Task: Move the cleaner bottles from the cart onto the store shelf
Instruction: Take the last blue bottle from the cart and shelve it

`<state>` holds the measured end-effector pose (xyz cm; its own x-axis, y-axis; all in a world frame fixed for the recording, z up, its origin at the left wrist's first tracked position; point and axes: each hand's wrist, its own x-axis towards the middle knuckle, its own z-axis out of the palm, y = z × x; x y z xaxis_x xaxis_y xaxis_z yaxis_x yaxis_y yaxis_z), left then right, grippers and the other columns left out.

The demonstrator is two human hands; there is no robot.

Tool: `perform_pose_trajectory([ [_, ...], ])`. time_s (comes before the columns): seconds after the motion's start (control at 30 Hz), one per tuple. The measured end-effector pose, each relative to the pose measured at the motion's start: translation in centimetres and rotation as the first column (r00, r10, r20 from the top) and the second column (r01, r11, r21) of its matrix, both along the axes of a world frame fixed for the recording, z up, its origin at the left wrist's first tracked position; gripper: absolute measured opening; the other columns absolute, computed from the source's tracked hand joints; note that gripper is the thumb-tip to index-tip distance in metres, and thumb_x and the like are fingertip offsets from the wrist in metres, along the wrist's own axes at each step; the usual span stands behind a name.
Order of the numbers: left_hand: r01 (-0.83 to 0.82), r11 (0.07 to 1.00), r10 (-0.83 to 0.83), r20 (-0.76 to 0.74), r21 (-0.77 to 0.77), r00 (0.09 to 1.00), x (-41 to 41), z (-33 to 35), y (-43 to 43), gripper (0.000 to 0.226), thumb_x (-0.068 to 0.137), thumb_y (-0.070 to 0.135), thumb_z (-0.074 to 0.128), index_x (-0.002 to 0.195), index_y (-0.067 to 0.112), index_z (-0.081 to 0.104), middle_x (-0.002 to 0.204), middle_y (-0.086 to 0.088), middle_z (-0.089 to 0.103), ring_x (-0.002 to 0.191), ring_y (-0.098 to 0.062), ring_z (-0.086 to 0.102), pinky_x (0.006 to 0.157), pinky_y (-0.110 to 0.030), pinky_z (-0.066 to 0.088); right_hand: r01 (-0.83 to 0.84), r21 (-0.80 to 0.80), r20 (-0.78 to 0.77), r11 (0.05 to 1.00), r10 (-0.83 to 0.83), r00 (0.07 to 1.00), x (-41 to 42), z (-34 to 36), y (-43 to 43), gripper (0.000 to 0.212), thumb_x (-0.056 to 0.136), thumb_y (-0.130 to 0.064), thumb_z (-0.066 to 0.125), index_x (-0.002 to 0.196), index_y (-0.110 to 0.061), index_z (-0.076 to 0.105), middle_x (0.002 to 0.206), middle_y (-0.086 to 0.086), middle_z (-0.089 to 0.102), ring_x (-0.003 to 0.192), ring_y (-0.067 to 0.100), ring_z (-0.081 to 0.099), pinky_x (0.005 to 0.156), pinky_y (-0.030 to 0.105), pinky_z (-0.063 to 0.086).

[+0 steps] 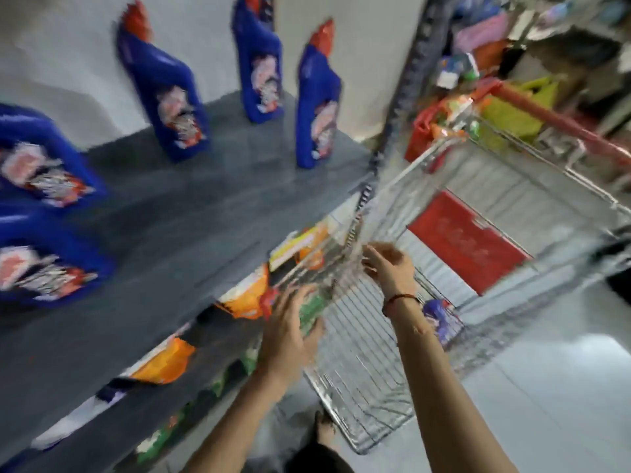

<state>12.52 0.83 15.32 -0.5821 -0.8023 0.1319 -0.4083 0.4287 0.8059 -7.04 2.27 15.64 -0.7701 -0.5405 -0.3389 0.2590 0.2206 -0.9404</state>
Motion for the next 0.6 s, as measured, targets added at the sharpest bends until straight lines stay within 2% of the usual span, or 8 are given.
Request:
perform_pose_trajectory([
  [0.1,0.149,0.987,-0.158,0.181,0.059,0.971,-4.9,-2.7,-0.5,0.043,0.078,0.026,0.060,0.119,0.012,0.055,0.118,-0.008,0.059,0.112,-0.019,0.053,0.096,-0.017,0.032,0.100,0.155,0.037,0.983,-0.107,0.994,-4.2,-4.1,3.1,0.013,0.080,-0.010,0.069,0.071,-0.012,0.060,0.064,0.004,0.057,0.060,0.015,0.054,0.055,0.023,0.044],
  [0.17,0.231,0.965,-0.260,0.308,0.127,0.915,-7.8,-5.0,-0.5,0.045,0.081,0.023,0.062,0.124,0.014,0.050,0.125,-0.007,0.056,0.117,-0.024,0.052,0.097,-0.027,0.037,0.144,0.245,0.080,0.959,-0.168,0.982,-6.8,-6.8,4.5,0.016,0.079,-0.011,0.070,0.091,-0.004,0.061,0.074,0.009,0.059,0.068,0.020,0.054,0.058,0.025,0.044],
  [0.23,0.297,0.934,-0.354,0.396,0.200,0.847,-10.8,-7.5,-0.4,0.048,0.083,0.024,0.061,0.127,0.012,0.047,0.131,-0.009,0.051,0.121,-0.027,0.048,0.099,-0.034,0.039,0.175,0.401,0.081,0.899,-0.225,0.971,-9.5,-10.2,5.5,0.039,0.079,-0.018,0.071,0.110,0.001,0.059,0.096,0.016,0.062,0.089,0.027,0.058,0.075,0.031,0.049],
  [0.3,0.334,0.894,-0.441,0.450,0.299,0.777,-13.4,-10.2,0.4,0.050,0.084,0.028,0.060,0.129,0.011,0.044,0.135,-0.010,0.046,0.124,-0.026,0.045,0.103,-0.036,0.038,0.190,0.564,0.087,0.804,-0.286,0.954,-11.6,-13.6,6.7,0.055,0.078,-0.029,0.070,0.121,0.001,0.052,0.124,0.019,0.058,0.116,0.032,0.053,0.100,0.036,0.042],
  [0.37,0.353,0.846,-0.519,0.464,0.400,0.718,-15.4,-12.7,1.6,0.052,0.087,0.034,0.057,0.131,0.013,0.041,0.138,-0.010,0.043,0.125,-0.023,0.043,0.103,-0.032,0.036,0.166,0.677,0.126,0.717,-0.335,0.934,-13.2,-16.6,7.5,0.063,0.080,-0.032,0.066,0.130,0.000,0.043,0.139,0.019,0.046,0.128,0.034,0.043,0.108,0.039,0.036],
  [0.47,0.366,0.783,-0.602,0.465,0.503,0.649,-17.9,-17.2,3.5,0.055,0.087,0.041,0.054,0.133,0.015,0.039,0.139,-0.009,0.043,0.124,-0.020,0.044,0.095,-0.025,0.036,0.221,0.727,0.148,0.650,-0.462,0.874,-15.6,-20.3,8.6,0.061,0.084,-0.027,0.059,0.134,-0.001,0.038,0.141,0.019,0.042,0.126,0.036,0.044,0.106,0.042,0.040],
  [0.53,0.329,0.740,-0.633,0.443,0.587,0.635,-19.3,-20.1,4.4,0.058,0.087,0.043,0.054,0.135,0.016,0.038,0.140,-0.008,0.043,0.127,-0.023,0.042,0.104,-0.034,0.038,0.197,0.737,0.182,0.646,-0.471,0.863,-17.3,-24.3,10.0,0.064,0.086,-0.030,0.052,0.140,-0.005,0.030,0.144,0.019,0.038,0.123,0.034,0.046,0.100,0.040,0.045],
  [0.6,0.255,0.705,-0.624,0.408,0.662,0.666,-20.8,-22.5,5.2,0.060,0.085,0.041,0.057,0.136,0.015,0.038,0.140,-0.009,0.043,0.129,-0.026,0.041,0.107,-0.043,0.037,0.130,0.671,0.322,0.730,-0.444,0.836,-18.4,-28.3,11.5,0.062,0.083,-0.030,0.048,0.140,-0.010,0.033,0.144,0.015,0.042,0.104,0.025,0.055,0.076,0.029,0.051],
])
